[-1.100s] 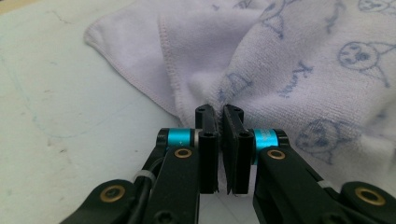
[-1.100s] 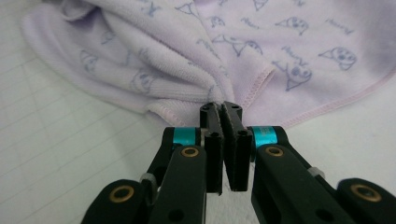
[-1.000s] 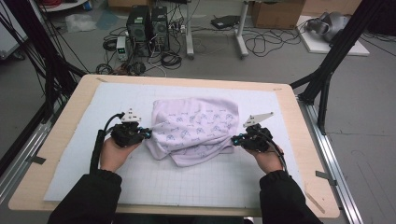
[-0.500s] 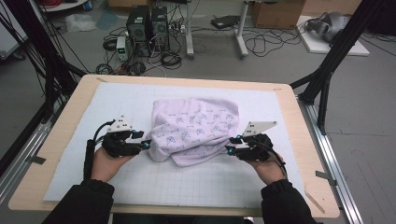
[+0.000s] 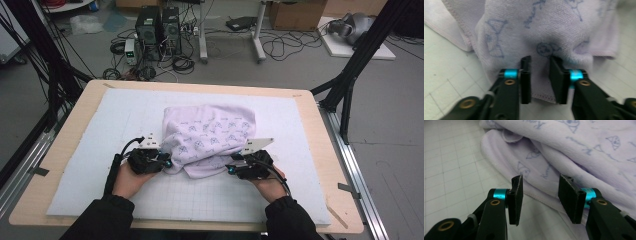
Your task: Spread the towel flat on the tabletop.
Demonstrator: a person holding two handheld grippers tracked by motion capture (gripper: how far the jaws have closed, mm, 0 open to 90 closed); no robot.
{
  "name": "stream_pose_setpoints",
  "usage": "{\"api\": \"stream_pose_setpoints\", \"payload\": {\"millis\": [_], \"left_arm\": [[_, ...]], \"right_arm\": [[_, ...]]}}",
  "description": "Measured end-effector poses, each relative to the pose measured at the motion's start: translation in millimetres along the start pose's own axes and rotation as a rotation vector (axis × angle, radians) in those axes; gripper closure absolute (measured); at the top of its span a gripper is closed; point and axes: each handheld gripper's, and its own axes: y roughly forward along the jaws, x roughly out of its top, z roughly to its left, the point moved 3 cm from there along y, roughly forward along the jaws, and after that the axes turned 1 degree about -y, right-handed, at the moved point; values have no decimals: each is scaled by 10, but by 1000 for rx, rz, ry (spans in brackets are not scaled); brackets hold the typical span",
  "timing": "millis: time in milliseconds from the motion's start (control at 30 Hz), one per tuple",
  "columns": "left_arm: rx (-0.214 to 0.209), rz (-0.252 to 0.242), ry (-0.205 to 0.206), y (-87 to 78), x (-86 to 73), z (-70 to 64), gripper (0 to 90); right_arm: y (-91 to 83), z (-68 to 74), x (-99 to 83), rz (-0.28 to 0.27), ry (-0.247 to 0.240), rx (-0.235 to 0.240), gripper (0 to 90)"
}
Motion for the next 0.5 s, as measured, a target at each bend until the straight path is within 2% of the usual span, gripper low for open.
{"api": "stream_pose_setpoints", "payload": {"millis": [100,167,233,367,400,500], "left_arm": [[9,-28,-30,14,39,13,893],[9,-32,-22,-19,55,12,895],[-12,-49,-23,-80,72,0,877],[-79,-112,-21,-246,83,-51,636],[-94,-120,-11,-274,78,-71,603],[-122,-96,3,-258,54,-138,508]], "right_arm": [[87,40,12,12,-11,6,552],[115,74,23,19,-30,6,558],[111,95,32,21,-43,10,559],[17,90,44,3,-48,-12,559],[-17,82,46,-6,-45,-21,558],[-96,40,30,-14,-26,-38,559]]}}
